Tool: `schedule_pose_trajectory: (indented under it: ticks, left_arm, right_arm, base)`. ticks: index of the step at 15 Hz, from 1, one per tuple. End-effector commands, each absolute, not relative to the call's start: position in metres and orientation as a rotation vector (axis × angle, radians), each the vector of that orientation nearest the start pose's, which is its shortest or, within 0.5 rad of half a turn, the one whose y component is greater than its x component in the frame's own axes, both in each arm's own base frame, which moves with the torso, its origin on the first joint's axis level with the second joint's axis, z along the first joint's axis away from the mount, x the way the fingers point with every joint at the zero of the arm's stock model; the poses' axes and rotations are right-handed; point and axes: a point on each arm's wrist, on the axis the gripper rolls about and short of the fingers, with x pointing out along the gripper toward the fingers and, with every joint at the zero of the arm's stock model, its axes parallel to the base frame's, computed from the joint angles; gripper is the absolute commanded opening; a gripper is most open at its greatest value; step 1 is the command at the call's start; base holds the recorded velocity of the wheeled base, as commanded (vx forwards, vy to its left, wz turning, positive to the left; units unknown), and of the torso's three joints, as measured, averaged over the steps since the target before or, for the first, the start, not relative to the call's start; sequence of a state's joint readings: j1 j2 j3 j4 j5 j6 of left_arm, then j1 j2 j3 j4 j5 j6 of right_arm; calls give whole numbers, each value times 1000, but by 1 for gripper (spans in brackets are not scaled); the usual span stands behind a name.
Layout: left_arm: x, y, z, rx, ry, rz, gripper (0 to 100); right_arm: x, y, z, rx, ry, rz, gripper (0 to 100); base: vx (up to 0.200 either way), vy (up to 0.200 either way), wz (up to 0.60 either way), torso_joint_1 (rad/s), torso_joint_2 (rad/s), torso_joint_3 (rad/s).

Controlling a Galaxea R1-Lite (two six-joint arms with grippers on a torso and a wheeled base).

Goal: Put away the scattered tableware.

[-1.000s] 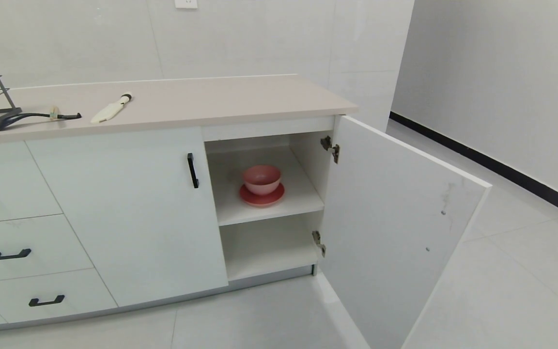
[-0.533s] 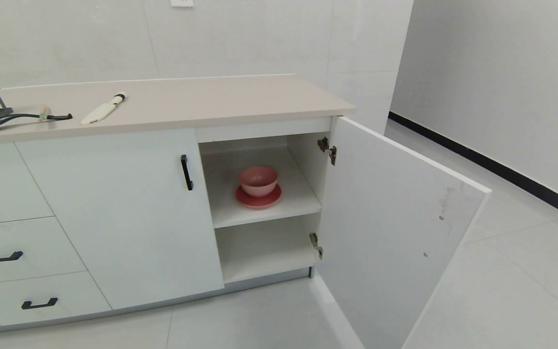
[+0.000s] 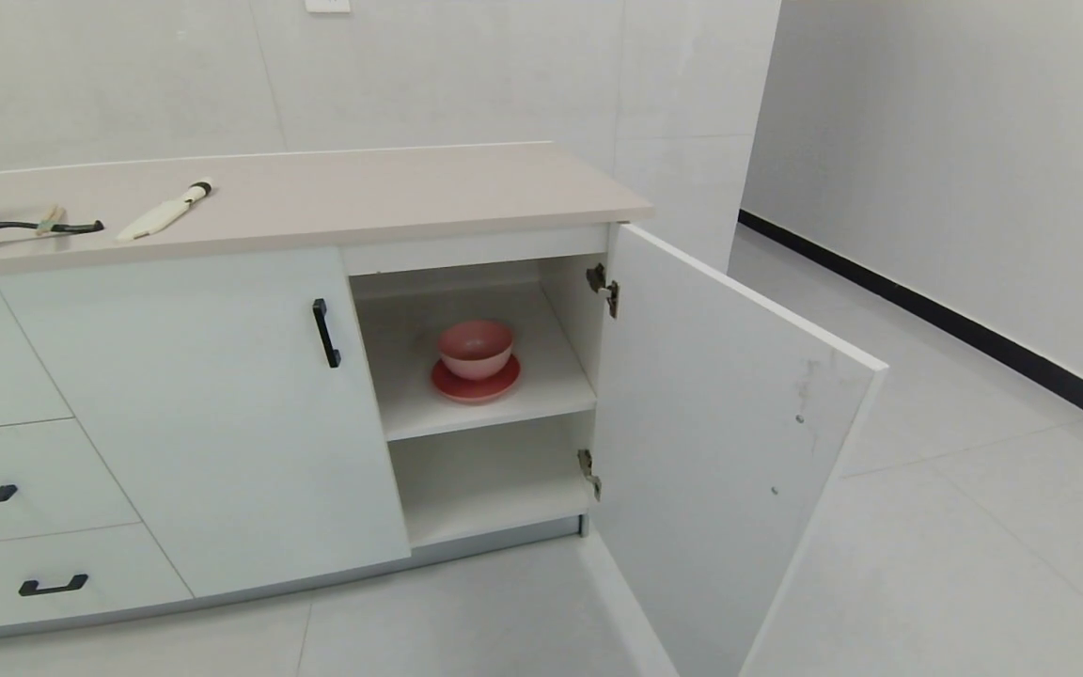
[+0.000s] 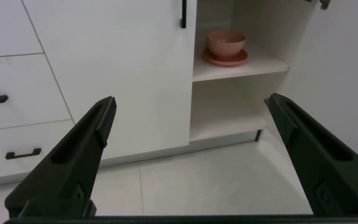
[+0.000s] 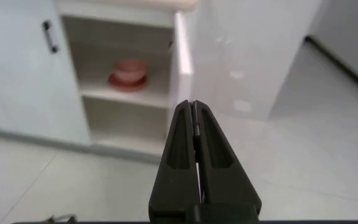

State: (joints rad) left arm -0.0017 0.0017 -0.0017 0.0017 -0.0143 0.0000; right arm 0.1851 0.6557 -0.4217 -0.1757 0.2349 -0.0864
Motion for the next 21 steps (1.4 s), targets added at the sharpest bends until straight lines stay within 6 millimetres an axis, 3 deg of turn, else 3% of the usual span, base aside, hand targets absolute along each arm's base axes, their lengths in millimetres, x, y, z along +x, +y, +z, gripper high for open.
schedule_pose_trajectory:
  ticks: [1,5,7,11,18,21]
  left_arm:
    - [-23,0,76,2,2,-17,100]
    - [-23,0,76,-2,2,-17,100]
    - [-23,0,76,-3,2,-17,100]
    - [-23,0,76,-6,2,-17,100]
    - [-23,0,76,-20,0,-15,100]
    - [-23,0,76,-26,0,-15,100]
  right_arm:
    - [96,35,188,-93,284,552,0]
    - [140,43,187,-87,277,511,0]
    - [169,40,177,-82,296,447,0]
    - [171,34,166,-81,339,392,0]
    - [219,40,146,-77,265,396,0]
    - [210,56,138,-75,246,548,0]
  base:
    - [0,0,0,0,0,0]
    - [0,0,0,0,0,0]
    - [0,0,0,0,0,0]
    - [0,0,0,0,0,0]
    - [0,0,0,0,0,0]
    - [0,0,0,0,0,0]
